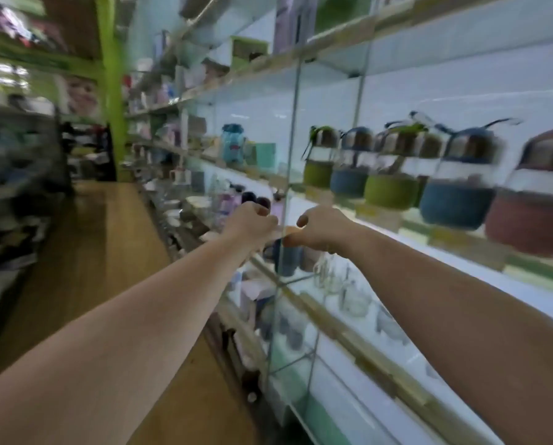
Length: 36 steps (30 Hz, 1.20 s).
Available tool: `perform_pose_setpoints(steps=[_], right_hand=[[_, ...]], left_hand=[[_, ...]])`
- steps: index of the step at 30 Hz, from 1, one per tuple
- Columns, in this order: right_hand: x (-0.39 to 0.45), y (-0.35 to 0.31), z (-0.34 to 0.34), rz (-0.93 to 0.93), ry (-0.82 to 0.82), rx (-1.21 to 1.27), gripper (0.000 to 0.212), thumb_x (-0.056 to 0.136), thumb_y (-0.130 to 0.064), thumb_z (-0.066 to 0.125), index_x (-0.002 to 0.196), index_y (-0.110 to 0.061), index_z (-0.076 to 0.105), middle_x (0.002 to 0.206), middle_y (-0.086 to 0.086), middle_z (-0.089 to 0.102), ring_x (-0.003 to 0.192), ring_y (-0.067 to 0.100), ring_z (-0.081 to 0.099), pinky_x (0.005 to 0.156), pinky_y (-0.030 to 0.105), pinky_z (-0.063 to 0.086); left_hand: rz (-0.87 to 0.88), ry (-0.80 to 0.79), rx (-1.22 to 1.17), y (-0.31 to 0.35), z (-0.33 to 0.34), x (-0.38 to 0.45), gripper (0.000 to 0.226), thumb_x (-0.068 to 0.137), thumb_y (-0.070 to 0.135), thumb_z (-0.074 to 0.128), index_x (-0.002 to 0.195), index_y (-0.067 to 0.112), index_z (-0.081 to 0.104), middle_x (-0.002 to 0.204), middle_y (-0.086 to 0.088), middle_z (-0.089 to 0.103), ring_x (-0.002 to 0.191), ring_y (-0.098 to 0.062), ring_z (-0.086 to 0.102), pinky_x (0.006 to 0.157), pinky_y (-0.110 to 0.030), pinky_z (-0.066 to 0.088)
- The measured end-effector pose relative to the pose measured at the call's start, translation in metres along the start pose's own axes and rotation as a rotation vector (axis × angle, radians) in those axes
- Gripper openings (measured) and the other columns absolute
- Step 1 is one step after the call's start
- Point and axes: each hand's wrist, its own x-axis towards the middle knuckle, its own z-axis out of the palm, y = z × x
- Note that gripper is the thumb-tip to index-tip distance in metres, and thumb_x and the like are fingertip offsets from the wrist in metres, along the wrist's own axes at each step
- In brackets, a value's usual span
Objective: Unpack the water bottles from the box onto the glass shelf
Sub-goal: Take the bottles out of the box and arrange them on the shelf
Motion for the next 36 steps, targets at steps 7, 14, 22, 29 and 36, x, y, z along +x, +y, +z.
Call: perform_pose_setpoints(steps=[7, 14, 22, 29, 36], right_hand=[[0.000, -0.016, 0.128, -0.053, -0.176, 0.206, 0.034, 0.093, -0.037, 0.051, 0.073, -0.009, 0.052, 0.073, 0.005, 0.048, 0.068, 0.020, 0.051, 0.056, 0.027, 0.039], [-0.032, 0.037, 0.290, -0.007, -0.559, 0.179, 0.059, 0.094, -0.042, 0.049, 0.136, -0.001, 0.044, 0.130, 0.013, 0.055, 0.120, 0.029, 0.051, 0.093, 0.031, 0.042], [-0.087, 0.129, 0.419, 0.155, -0.917, 0.163, 0.046, 0.091, -0.023, 0.059, 0.128, 0.002, 0.051, 0.126, 0.017, 0.057, 0.112, 0.030, 0.057, 0.093, 0.037, 0.049], [-0.103, 0.185, 0.519, 0.302, -0.970, 0.172, 0.049, 0.089, -0.022, 0.061, 0.131, -0.002, 0.047, 0.132, 0.015, 0.053, 0.120, 0.029, 0.051, 0.099, 0.036, 0.043], [-0.115, 0.255, 0.671, 0.460, -1.009, 0.150, 0.057, 0.087, -0.023, 0.063, 0.136, -0.006, 0.040, 0.132, 0.013, 0.054, 0.121, 0.028, 0.052, 0.095, 0.031, 0.042]], left_hand=[[-0.303, -0.030, 0.076, -0.113, 0.001, -0.043, 0.016, 0.095, 0.025, 0.049, 0.085, 0.016, 0.056, 0.073, -0.003, 0.052, 0.065, -0.020, 0.047, 0.056, -0.029, 0.036], [-0.780, -0.052, 0.017, -0.236, 0.058, -0.132, 0.012, 0.096, 0.025, 0.049, 0.095, 0.014, 0.052, 0.086, -0.006, 0.049, 0.077, -0.022, 0.046, 0.075, -0.031, 0.039], [-1.113, -0.126, -0.025, -0.331, 0.164, -0.227, 0.014, 0.097, 0.020, 0.046, 0.084, 0.018, 0.051, 0.090, 0.001, 0.049, 0.084, -0.016, 0.047, 0.081, -0.030, 0.037], [-1.193, -0.192, -0.016, -0.410, 0.239, -0.249, 0.020, 0.097, 0.021, 0.047, 0.077, 0.022, 0.050, 0.088, -0.001, 0.049, 0.088, -0.021, 0.046, 0.082, -0.031, 0.040], [-1.198, -0.343, -0.021, -0.532, 0.357, -0.257, 0.032, 0.095, 0.028, 0.050, 0.124, 0.015, 0.055, 0.123, -0.007, 0.057, 0.108, -0.022, 0.055, 0.090, -0.029, 0.042]])
